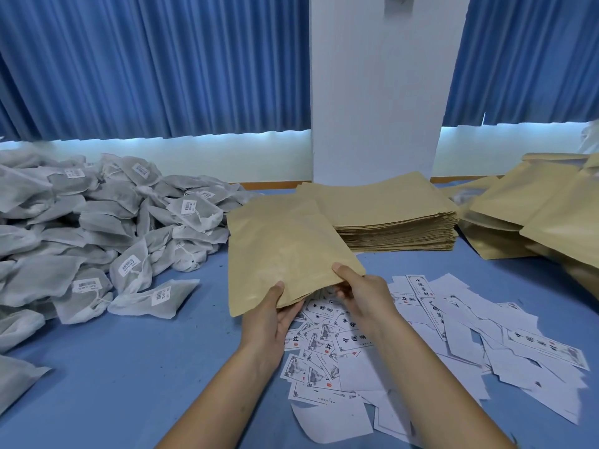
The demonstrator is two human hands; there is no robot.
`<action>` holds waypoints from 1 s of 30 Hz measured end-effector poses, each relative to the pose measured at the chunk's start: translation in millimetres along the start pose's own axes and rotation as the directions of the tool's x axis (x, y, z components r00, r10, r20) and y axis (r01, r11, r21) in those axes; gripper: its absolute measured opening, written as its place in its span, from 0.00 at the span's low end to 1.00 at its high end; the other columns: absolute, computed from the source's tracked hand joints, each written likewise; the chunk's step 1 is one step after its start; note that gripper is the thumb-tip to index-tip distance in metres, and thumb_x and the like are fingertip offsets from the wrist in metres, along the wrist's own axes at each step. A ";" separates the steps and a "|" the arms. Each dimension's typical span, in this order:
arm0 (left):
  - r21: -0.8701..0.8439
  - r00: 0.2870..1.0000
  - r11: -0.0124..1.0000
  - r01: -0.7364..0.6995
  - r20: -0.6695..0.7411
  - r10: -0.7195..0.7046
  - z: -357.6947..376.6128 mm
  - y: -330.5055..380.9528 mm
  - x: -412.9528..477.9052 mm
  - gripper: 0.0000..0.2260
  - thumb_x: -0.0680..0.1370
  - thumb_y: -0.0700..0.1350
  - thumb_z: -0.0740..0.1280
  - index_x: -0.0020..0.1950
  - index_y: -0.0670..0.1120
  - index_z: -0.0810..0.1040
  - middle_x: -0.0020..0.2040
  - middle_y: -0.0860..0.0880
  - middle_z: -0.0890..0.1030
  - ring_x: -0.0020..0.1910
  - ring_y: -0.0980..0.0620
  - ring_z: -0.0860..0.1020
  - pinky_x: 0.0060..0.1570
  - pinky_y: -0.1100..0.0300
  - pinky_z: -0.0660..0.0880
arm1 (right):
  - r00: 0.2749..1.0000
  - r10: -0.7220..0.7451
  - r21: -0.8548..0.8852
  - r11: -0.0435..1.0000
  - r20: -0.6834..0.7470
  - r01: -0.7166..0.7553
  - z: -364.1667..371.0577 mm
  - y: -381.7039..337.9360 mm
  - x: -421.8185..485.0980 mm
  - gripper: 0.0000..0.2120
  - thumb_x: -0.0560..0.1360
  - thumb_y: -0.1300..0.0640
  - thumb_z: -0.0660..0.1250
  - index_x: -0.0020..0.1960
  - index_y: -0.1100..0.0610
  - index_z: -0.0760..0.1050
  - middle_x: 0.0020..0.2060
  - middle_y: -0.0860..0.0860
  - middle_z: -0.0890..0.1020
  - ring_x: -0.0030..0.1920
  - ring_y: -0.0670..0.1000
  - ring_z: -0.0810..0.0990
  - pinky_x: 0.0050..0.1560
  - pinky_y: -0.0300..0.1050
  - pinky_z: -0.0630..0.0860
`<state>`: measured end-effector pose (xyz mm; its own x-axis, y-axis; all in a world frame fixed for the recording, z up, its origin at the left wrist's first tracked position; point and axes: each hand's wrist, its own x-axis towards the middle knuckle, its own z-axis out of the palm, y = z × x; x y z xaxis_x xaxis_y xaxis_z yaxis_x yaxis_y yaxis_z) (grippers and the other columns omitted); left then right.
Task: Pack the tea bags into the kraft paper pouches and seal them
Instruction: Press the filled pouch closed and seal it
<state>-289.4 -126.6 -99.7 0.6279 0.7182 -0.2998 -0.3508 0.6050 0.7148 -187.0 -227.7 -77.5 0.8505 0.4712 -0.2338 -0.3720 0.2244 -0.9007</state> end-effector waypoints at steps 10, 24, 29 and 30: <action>0.001 0.999 1.000 0.009 0.041 -0.009 2.8 -3.7 -6.0 0.07 0.77 0.37 0.67 0.55 0.39 0.76 0.46 0.43 0.85 0.44 0.45 0.84 0.47 0.57 0.81 | 1.000 -0.031 0.013 0.999 0.006 0.031 8.4 7.4 -2.8 0.04 0.74 0.66 0.69 0.41 0.63 0.76 0.31 0.55 0.77 0.29 0.50 0.73 0.30 0.37 0.74; 0.029 0.999 0.999 0.024 0.034 -0.025 7.0 -8.9 -13.6 0.08 0.76 0.37 0.69 0.55 0.39 0.78 0.50 0.41 0.84 0.40 0.48 0.82 0.38 0.63 0.81 | 0.999 -0.040 -0.036 0.999 -0.002 0.040 21.4 20.5 -11.9 0.02 0.74 0.66 0.68 0.44 0.63 0.75 0.21 0.49 0.73 0.21 0.47 0.68 0.18 0.32 0.62; 0.086 0.999 0.995 0.050 -0.003 -0.050 6.2 -9.1 -13.7 0.05 0.76 0.39 0.69 0.47 0.37 0.78 0.34 0.45 0.81 0.29 0.54 0.78 0.34 0.66 0.79 | 0.996 -0.058 -0.050 0.997 0.063 0.061 26.4 25.4 -17.3 0.03 0.73 0.67 0.69 0.41 0.64 0.76 0.26 0.54 0.74 0.24 0.50 0.69 0.28 0.41 0.68; 0.104 0.998 0.992 0.065 0.003 -0.065 6.4 -9.5 -13.7 0.06 0.76 0.39 0.69 0.46 0.36 0.78 0.33 0.44 0.80 0.28 0.55 0.77 0.34 0.67 0.79 | 0.996 -0.051 -0.040 0.998 0.078 0.055 28.2 27.0 -18.5 0.03 0.73 0.68 0.69 0.40 0.64 0.76 0.27 0.55 0.75 0.23 0.49 0.69 0.28 0.41 0.69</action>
<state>-290.3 -144.4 -98.4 0.6517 0.6760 -0.3440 -0.2350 0.6111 0.7559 -223.3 -206.3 -87.1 0.8370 0.5239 -0.1580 -0.3099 0.2159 -0.9259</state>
